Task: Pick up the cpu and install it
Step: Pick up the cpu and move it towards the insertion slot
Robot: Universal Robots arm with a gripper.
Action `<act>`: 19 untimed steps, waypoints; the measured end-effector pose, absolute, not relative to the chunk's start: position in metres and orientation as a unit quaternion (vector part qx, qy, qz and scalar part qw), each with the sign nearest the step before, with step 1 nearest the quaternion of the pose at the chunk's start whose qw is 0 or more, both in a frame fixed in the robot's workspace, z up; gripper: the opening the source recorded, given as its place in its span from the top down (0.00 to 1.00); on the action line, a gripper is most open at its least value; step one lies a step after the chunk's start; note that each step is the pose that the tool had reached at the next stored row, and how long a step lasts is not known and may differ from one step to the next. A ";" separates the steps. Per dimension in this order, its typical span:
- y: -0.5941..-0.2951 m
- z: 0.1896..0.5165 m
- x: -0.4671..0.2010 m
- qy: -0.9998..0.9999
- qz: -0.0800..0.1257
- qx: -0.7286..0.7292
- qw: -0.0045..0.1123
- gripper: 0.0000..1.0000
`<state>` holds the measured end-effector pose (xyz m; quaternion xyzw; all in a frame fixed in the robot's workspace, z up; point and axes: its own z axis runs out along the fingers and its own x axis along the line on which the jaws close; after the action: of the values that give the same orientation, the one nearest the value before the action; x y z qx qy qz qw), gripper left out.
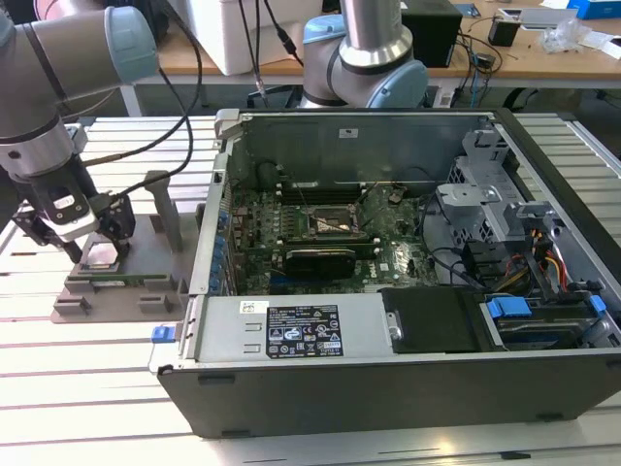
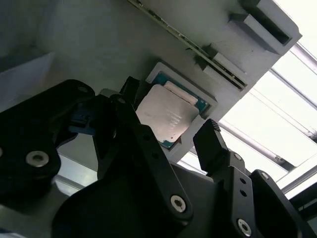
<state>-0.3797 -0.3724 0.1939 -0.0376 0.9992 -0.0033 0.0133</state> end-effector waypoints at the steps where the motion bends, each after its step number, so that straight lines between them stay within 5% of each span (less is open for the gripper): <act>1: -0.371 0.193 -0.380 0.999 -0.003 -0.038 0.013 0.28; 12: -0.370 0.188 -0.381 0.999 -0.003 -0.038 0.013 0.28; 15: -0.370 0.188 -0.381 0.999 -0.003 -0.038 0.013 0.40; 19: -0.370 0.188 -0.381 0.999 -0.003 -0.038 0.013 0.40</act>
<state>-0.3813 -0.3700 0.1875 -0.0376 0.9992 -0.0032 0.0134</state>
